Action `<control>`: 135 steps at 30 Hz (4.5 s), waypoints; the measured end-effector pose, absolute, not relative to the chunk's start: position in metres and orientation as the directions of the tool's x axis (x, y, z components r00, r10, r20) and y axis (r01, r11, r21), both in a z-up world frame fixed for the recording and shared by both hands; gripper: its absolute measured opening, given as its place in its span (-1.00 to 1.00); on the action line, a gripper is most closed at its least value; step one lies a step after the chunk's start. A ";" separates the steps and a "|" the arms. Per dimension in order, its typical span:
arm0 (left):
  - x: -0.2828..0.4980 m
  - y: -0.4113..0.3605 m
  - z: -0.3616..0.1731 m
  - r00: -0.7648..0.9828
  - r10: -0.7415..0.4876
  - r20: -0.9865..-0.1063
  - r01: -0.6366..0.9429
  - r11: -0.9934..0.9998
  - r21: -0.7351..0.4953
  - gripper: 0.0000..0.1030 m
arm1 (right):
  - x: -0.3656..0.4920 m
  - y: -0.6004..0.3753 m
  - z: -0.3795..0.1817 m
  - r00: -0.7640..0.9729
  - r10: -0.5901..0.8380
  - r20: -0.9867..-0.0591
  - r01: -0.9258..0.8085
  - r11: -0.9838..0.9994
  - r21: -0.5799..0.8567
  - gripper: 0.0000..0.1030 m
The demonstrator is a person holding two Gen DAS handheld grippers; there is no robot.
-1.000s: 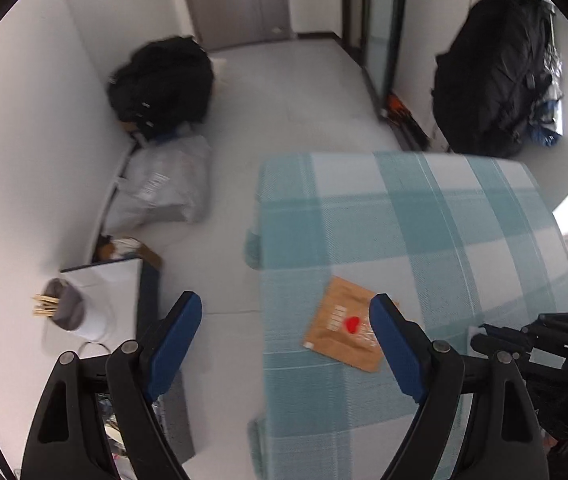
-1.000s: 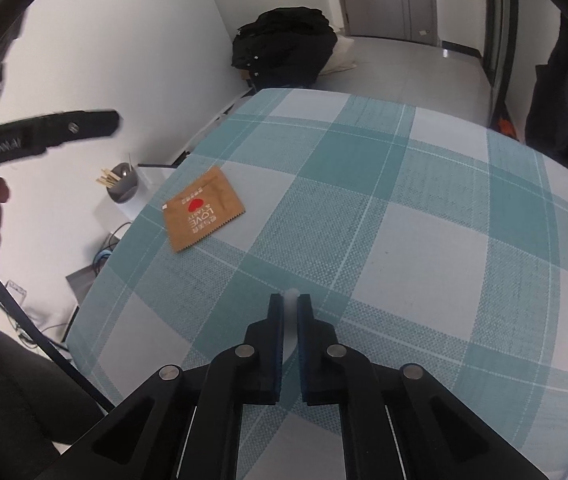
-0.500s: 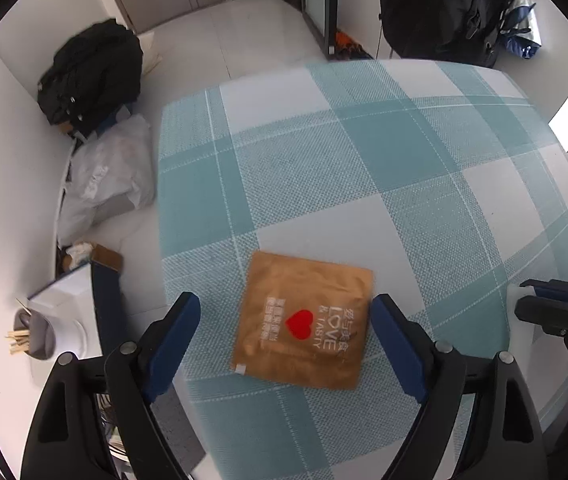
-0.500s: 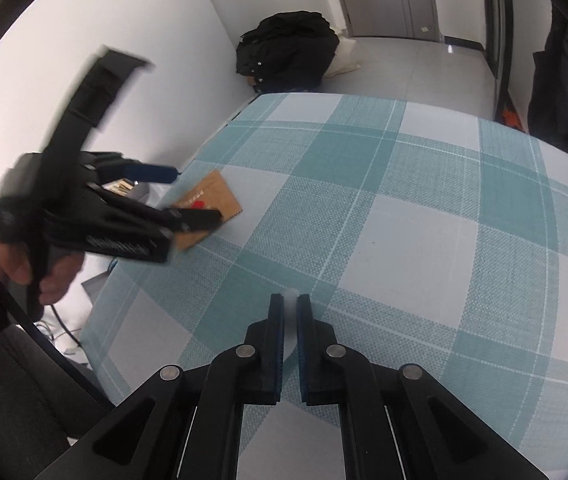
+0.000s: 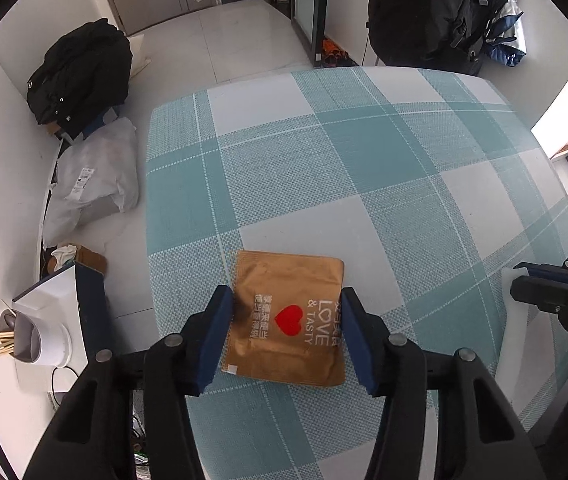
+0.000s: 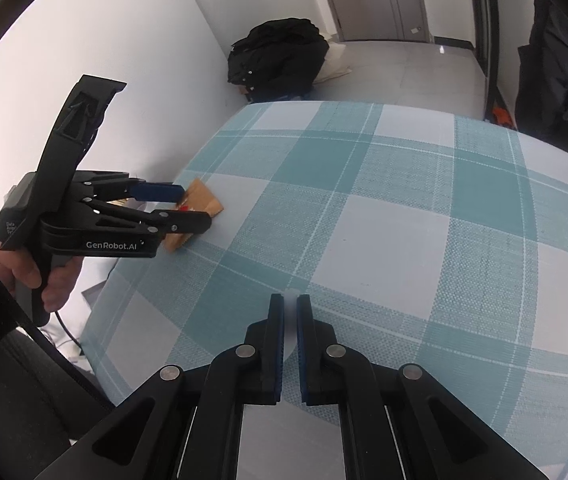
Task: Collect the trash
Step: 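Close the left gripper on the brown packet and lift it, then carry the brown packet and white paper strip over the white bin, then open both grippers to drop the packet and strip into the bin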
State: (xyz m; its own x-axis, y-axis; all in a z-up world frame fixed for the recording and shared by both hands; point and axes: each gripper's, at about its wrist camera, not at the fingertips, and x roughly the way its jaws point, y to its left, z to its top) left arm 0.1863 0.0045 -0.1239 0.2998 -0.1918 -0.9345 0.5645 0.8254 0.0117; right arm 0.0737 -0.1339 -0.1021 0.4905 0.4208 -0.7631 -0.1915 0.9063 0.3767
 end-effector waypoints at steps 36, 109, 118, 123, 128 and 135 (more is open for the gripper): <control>0.147 -0.017 -0.048 0.447 -0.361 -0.819 0.478 0.870 -0.123 -0.06 | 0.034 -0.177 -0.062 0.623 0.382 -0.683 -0.115 0.908 0.403 -0.90; 0.066 -0.423 -0.201 -0.201 -0.253 -0.946 0.660 0.679 -0.322 -0.06 | -0.095 -0.542 -0.231 0.566 0.204 -0.798 0.503 0.681 0.531 -0.89; 0.078 -0.429 -0.219 -0.273 -0.158 -0.949 0.637 0.709 -0.301 0.10 | -0.087 -0.525 -0.293 0.471 0.310 -0.826 0.577 0.600 0.554 -0.75; 0.078 -0.430 -0.222 -0.302 -0.140 -0.943 0.632 0.711 -0.308 0.36 | -0.086 -0.523 -0.292 0.460 0.313 -0.831 0.587 0.595 0.549 -0.54; 0.076 -0.430 -0.216 -0.286 -0.140 -0.948 0.645 0.703 -0.299 0.44 | -0.102 -0.534 -0.279 0.467 0.291 -0.835 0.602 0.586 0.542 -0.25; 0.076 -0.424 -0.206 -0.202 -0.121 -0.972 0.675 0.702 -0.228 0.46 | -0.107 -0.540 -0.269 0.478 0.264 -0.838 0.610 0.587 0.533 -0.05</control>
